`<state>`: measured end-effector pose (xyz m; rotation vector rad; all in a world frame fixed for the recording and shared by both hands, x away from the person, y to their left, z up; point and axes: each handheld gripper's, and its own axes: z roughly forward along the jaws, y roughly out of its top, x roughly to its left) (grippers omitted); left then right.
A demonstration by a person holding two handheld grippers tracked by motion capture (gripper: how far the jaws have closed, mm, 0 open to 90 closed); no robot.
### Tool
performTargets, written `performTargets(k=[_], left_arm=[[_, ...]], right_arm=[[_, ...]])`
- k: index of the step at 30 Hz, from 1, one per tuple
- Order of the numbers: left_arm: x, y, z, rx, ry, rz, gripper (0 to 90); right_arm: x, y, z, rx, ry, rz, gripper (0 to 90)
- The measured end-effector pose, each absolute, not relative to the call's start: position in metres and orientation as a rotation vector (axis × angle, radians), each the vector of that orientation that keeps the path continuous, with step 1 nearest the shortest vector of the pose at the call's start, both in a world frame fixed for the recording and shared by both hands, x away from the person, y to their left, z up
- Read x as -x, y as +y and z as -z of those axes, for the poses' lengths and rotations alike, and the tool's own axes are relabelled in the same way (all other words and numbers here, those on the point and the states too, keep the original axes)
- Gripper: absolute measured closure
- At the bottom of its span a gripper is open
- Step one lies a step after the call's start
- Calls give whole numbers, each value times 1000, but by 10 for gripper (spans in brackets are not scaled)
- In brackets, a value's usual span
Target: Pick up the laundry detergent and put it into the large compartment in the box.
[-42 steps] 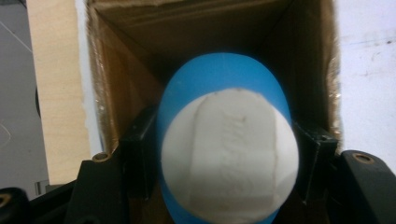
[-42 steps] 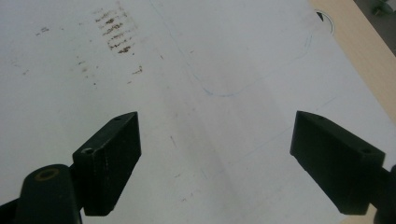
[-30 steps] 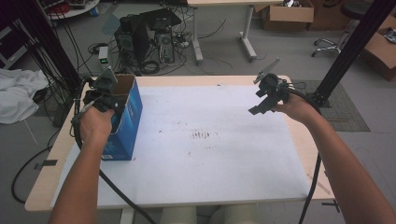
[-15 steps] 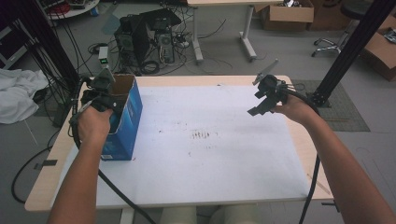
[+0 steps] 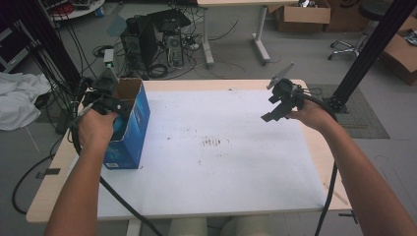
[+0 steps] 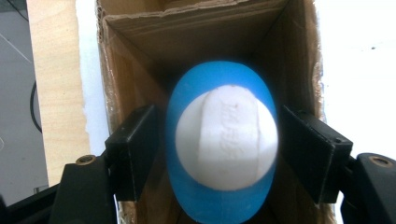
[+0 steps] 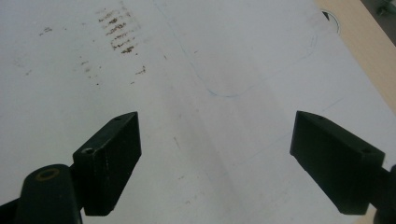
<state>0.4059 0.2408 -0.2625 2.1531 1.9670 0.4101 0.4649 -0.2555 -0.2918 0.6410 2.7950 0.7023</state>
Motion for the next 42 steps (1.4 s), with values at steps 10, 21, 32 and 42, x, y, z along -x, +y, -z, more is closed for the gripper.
performTargets(k=[10,21,32,42], left_arm=[[-403,237,243,-2166,1934,-418,285],[-402,230,221,-2161,1887,-451,275],[-400,216,197,-2150,1791,-445,275],[-402,187,188,-2197,1641,-379,218]], right_arm=[[-463,-257,290,-645,2791,-708,163],[-461,-258,288,-643,2786,-714,163],[-461,-259,288,-644,2785,-714,163],[-460,-259,287,-649,2786,-713,163]])
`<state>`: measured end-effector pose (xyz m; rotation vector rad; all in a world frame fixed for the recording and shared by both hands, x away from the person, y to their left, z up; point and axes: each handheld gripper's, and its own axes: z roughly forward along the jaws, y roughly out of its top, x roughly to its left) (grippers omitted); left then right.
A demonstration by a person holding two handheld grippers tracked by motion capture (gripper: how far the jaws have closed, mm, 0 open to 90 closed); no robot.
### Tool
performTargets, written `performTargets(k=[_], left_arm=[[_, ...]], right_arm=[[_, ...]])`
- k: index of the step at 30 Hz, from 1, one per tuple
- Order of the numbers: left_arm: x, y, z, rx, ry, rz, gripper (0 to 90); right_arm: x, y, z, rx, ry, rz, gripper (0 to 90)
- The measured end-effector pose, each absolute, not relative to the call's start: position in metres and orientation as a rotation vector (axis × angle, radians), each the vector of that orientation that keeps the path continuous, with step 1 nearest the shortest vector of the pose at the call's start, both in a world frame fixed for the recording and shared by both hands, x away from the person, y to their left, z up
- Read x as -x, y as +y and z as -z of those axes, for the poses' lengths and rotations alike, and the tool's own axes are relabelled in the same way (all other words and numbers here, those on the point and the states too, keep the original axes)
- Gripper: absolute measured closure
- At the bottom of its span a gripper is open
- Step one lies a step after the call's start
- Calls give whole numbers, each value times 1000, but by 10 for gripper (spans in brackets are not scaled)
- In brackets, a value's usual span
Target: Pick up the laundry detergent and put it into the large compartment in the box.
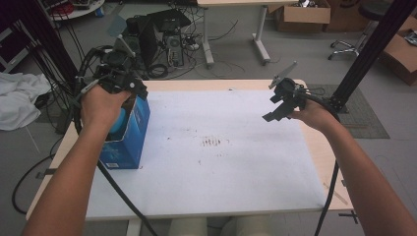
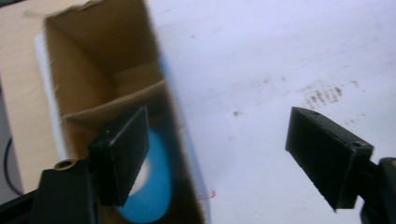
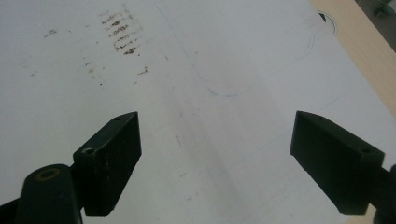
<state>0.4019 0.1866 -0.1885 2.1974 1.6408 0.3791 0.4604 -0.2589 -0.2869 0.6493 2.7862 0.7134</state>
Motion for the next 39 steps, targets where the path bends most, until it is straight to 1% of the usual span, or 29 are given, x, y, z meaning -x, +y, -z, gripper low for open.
performTargets(k=[4,14,25,31,39], left_arm=[[-403,173,185,-2239,1563,-363,198],[-410,142,182,-2346,1382,-322,187],[-412,101,194,-2464,1142,-265,187],[-412,79,197,-2527,1016,-255,187],[-413,49,212,-2614,841,-214,188]], right_arm=[[-460,-258,287,-649,2785,-710,163],[-459,-258,285,-658,2780,-711,163],[-457,-254,286,-670,2793,-683,164],[-455,-254,284,-677,2790,-679,164],[-454,-253,284,-680,2791,-666,163]])
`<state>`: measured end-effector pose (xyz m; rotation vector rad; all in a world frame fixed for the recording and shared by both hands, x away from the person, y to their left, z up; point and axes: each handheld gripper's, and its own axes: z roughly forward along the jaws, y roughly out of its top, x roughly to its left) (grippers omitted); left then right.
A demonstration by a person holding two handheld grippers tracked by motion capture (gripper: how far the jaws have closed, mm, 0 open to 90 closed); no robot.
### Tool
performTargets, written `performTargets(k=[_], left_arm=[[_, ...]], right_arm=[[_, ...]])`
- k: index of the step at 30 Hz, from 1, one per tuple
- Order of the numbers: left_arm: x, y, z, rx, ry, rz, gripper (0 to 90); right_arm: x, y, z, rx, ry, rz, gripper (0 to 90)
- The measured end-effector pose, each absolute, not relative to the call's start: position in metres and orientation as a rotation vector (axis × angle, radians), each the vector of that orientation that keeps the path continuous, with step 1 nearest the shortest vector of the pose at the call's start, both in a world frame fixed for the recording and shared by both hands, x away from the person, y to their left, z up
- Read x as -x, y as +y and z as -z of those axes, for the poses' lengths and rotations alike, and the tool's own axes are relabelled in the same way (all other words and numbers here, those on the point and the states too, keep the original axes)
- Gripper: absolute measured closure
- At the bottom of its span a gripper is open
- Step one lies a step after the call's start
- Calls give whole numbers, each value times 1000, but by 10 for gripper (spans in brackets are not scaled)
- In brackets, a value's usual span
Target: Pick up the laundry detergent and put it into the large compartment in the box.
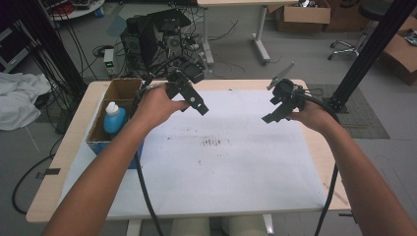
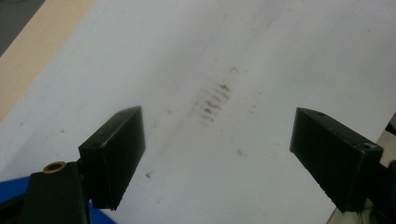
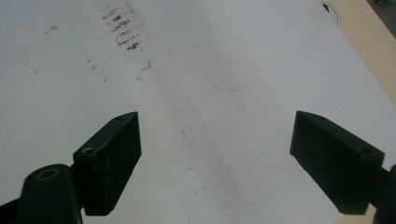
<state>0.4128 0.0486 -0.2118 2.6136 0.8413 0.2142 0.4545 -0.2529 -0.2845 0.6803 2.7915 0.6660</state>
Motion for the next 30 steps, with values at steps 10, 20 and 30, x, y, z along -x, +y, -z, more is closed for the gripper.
performTargets(k=[10,20,30], left_arm=[[-410,21,229,-2708,657,-183,190],[-404,5,237,-2754,541,-168,194],[-404,1,241,-2772,510,-153,195]], right_arm=[[-458,-253,286,-687,2793,-666,164],[-458,-250,287,-686,2794,-665,164],[-458,-249,287,-689,2795,-663,164]])
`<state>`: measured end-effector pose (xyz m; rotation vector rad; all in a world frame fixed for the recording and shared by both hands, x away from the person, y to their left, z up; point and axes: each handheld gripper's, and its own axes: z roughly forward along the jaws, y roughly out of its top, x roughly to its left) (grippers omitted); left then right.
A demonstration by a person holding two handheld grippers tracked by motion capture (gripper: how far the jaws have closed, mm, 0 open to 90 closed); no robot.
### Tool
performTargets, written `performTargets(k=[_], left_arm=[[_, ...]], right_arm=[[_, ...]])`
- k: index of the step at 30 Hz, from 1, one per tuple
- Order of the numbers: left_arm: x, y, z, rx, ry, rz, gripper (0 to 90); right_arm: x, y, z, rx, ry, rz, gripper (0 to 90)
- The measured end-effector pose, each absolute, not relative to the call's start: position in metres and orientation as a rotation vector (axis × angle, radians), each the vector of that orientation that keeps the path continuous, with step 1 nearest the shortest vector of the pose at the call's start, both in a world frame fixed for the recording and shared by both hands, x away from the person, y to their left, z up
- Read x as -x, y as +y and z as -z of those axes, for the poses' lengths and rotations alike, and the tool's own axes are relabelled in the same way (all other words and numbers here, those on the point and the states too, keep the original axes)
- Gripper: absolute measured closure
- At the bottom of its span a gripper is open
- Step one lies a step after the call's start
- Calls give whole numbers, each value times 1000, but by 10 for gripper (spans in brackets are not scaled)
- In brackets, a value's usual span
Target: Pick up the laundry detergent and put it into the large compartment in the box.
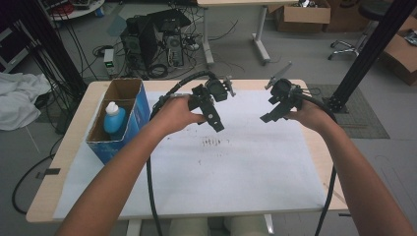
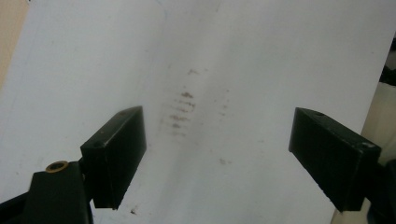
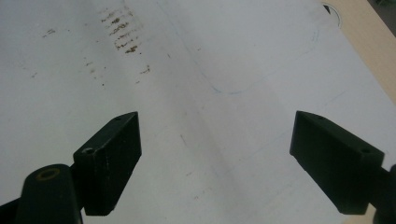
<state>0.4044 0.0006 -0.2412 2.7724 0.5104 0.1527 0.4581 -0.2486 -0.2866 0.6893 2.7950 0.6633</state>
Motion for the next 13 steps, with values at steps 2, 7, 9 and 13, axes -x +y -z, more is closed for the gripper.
performTargets(k=[2,7,9,13], left_arm=[[-404,1,241,-2774,505,-152,196],[-404,1,241,-2773,507,-153,197],[-404,1,241,-2771,508,-153,197],[-405,2,241,-2770,516,-154,198]], right_arm=[[-458,-248,287,-687,2796,-663,164],[-458,-247,287,-687,2795,-665,164],[-458,-247,286,-686,2794,-668,164],[-457,-248,286,-689,2793,-667,164]])
